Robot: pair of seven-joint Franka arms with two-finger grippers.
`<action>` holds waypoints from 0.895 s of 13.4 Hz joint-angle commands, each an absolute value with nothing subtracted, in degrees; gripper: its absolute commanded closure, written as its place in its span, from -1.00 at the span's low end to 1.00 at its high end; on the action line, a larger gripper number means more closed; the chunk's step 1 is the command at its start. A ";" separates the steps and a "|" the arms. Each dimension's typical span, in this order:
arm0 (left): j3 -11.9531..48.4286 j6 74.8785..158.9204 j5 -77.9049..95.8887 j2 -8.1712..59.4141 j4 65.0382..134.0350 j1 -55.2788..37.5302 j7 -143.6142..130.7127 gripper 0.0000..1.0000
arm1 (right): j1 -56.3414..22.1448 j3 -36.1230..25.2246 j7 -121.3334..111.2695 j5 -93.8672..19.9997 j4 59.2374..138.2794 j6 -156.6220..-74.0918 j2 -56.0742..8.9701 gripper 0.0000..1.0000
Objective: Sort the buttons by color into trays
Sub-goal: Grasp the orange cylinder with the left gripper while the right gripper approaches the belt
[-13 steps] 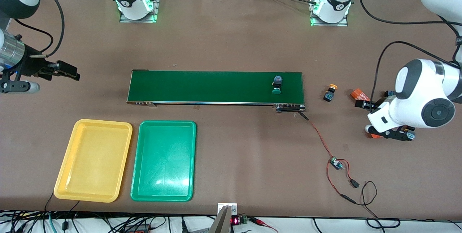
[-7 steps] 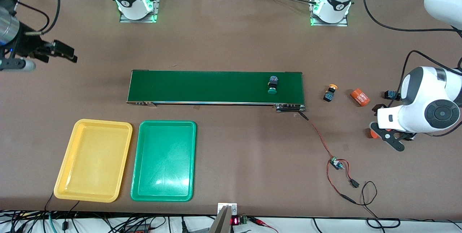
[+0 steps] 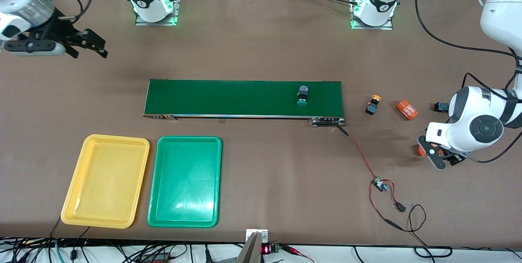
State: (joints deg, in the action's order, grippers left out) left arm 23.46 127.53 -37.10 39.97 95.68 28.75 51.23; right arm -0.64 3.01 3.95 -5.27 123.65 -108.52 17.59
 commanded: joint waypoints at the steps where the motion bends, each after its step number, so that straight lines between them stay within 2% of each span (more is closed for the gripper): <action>1: 24.34 130.96 -39.11 40.78 97.47 31.02 56.15 -0.73 | -3.68 4.66 7.47 -5.45 123.93 -112.57 14.43 -1.00; 2: 24.35 131.13 -39.11 41.48 97.38 31.29 58.16 -0.41 | -3.95 4.75 7.38 -4.93 123.49 -113.20 13.02 -1.00; 3: 24.35 131.13 -39.11 41.66 97.38 31.29 59.40 -0.25 | -4.39 5.01 7.47 -4.92 122.96 -113.38 12.05 -1.00; 6: 24.35 131.13 -39.02 43.24 97.21 32.51 59.59 -0.01 | -4.57 9.48 7.56 -4.75 121.38 -114.70 9.06 -1.00; 7: 24.35 131.13 -39.02 43.42 97.03 32.52 59.68 0.31 | -4.66 10.71 7.82 -4.66 119.90 -114.52 7.57 -1.00; 8: 24.43 131.13 -39.02 43.24 97.03 32.43 59.76 0.50 | -4.75 11.51 9.65 -4.66 119.36 -114.52 7.04 -1.00; 9: 24.96 130.87 -39.02 42.89 96.94 32.43 60.72 0.59 | -4.83 12.30 11.41 -4.22 119.27 -114.70 6.16 -1.00; 11: 27.66 128.95 -38.85 41.58 96.86 32.08 68.95 0.59 | -5.36 13.88 13.70 -2.12 118.66 -115.75 4.41 -1.00; 12: 30.90 125.02 -38.33 41.31 96.16 32.34 70.30 0.59 | -5.71 14.50 15.45 -2.02 118.48 -115.75 3.70 -1.00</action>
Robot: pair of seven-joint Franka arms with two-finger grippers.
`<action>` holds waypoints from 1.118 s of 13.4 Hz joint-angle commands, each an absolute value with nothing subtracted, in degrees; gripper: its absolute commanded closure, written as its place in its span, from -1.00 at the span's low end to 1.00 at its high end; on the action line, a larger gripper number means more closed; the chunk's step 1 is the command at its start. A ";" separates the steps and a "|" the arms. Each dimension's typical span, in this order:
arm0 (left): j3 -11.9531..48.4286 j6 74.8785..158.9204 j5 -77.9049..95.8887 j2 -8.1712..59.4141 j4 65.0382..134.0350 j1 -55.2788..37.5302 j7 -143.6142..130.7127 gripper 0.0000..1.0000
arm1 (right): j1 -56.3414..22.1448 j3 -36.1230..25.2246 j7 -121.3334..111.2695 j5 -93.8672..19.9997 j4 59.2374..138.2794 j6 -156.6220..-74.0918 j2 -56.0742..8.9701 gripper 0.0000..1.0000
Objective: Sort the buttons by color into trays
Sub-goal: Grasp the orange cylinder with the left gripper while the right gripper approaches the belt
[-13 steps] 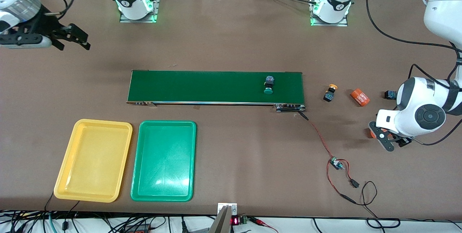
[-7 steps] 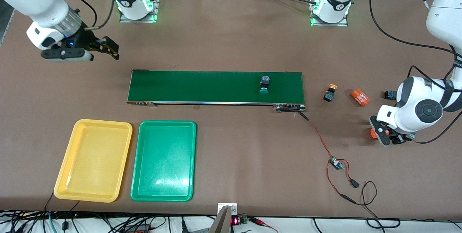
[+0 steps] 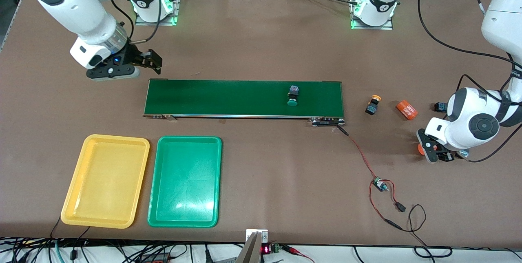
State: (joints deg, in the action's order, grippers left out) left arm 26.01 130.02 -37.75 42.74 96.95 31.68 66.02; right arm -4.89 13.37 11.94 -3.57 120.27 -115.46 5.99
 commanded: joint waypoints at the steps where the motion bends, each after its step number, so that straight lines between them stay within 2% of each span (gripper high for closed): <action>1: 33.29 121.67 -38.06 41.05 95.46 32.43 70.31 0.58 | -6.32 14.94 16.77 -1.93 118.48 -115.93 3.26 -1.00; 5: 44.80 112.25 -38.06 40.60 94.92 32.17 70.14 0.57 | -10.89 15.03 22.57 -1.50 118.56 -119.26 -0.08 -1.00; 7: 48.50 109.61 -35.62 40.87 95.88 31.47 69.09 0.56 | -12.82 15.03 24.78 -1.06 118.56 -121.37 -2.10 -1.00; 12: 55.10 101.97 -30.59 41.31 100.62 26.91 47.42 0.55 | -17.21 15.03 32.40 4.29 118.48 -122.78 -5.79 -1.00; 15: 55.28 101.69 -29.71 41.40 100.46 19.79 41.50 0.51 | -19.24 15.03 35.50 5.18 118.48 -126.20 -8.26 -1.00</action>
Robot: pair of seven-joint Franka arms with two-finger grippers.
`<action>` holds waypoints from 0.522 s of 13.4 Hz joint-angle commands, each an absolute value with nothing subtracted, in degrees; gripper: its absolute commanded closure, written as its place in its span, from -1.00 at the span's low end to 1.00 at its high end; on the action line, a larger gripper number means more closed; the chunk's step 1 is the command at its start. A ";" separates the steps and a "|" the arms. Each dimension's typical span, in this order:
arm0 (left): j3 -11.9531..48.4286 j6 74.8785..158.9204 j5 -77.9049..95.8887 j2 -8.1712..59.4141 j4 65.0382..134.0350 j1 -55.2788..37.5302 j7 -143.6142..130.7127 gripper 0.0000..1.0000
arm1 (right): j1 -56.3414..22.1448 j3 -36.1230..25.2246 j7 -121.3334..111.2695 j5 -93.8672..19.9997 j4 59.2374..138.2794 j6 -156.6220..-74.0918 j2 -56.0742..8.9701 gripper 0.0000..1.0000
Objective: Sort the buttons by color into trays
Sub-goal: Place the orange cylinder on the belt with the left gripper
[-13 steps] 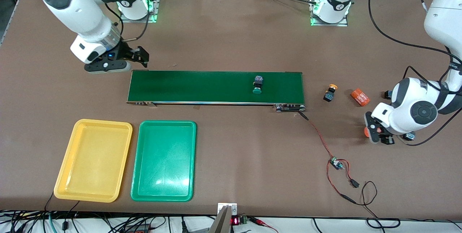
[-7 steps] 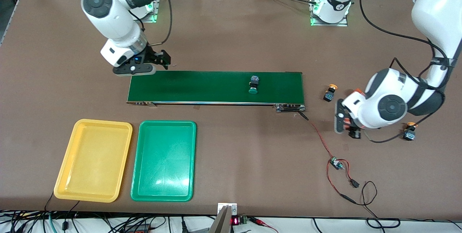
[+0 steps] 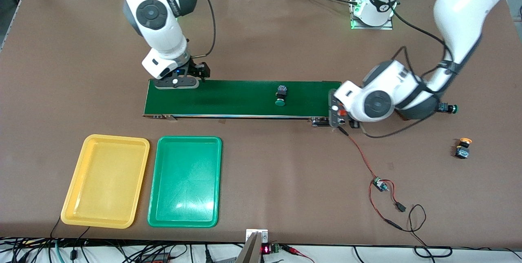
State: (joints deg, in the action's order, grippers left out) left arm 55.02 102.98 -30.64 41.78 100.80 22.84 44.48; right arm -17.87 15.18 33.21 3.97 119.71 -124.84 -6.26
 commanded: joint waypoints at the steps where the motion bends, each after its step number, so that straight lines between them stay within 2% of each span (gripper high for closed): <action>1: 55.28 101.78 -29.62 41.57 100.55 18.21 39.74 0.51 | -19.33 15.03 36.38 5.19 118.48 -126.91 -8.61 -1.00; 4: 54.76 101.43 -29.62 41.84 100.81 14.60 34.90 0.42 | -19.42 15.03 36.83 5.19 118.21 -127.53 -9.14 -1.00; 7: 54.67 99.50 -29.62 41.75 101.07 15.21 34.72 0.41 | -19.25 15.03 36.56 5.19 117.86 -127.44 -9.14 -1.00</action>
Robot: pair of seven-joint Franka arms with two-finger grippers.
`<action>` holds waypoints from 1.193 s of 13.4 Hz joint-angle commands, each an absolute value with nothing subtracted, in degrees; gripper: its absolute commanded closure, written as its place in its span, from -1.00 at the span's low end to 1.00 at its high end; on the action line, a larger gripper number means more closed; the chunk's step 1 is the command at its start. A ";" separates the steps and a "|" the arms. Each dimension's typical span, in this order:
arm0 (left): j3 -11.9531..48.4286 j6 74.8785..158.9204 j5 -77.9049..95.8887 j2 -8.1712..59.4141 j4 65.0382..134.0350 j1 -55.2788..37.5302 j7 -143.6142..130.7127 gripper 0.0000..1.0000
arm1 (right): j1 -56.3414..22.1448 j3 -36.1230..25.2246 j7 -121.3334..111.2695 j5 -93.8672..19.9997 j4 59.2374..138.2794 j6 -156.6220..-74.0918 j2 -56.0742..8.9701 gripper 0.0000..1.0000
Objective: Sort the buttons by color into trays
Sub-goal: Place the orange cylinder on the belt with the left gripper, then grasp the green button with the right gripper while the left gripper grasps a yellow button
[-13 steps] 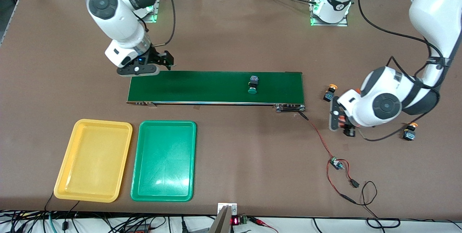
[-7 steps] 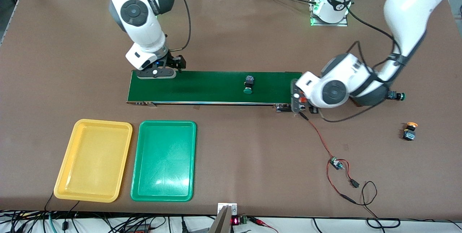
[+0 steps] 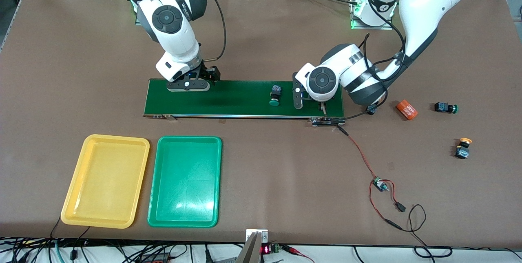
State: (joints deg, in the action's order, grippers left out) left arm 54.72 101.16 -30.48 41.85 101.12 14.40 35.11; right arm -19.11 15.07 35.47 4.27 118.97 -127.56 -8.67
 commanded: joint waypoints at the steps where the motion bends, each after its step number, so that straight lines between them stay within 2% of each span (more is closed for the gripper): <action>1: 54.67 99.41 -29.62 41.75 101.07 15.21 34.72 0.38 | -19.25 14.94 36.56 5.19 117.86 -127.44 -9.14 -1.00; 3: 54.67 98.45 -29.62 41.84 101.07 15.03 34.11 -0.99 | -19.07 14.94 36.47 5.19 117.60 -127.35 -9.14 -1.00; 6: 55.28 96.08 -29.62 41.14 99.94 15.20 32.44 -1.00 | -18.98 14.94 36.56 5.19 117.51 -127.35 -9.14 -1.00; 10: 54.94 88.52 -29.44 39.03 92.57 18.44 30.51 -1.00 | -19.07 14.94 38.14 5.10 117.51 -127.27 -9.14 -1.00; 14: 54.93 89.73 -29.36 39.64 91.85 28.81 21.11 -1.00 | -19.51 14.94 41.03 5.19 117.51 -127.27 -9.23 -1.00; 16: 54.49 89.82 -29.36 40.60 91.93 31.02 20.05 -1.00 | -20.47 14.94 42.97 5.19 117.51 -127.53 -9.93 -1.00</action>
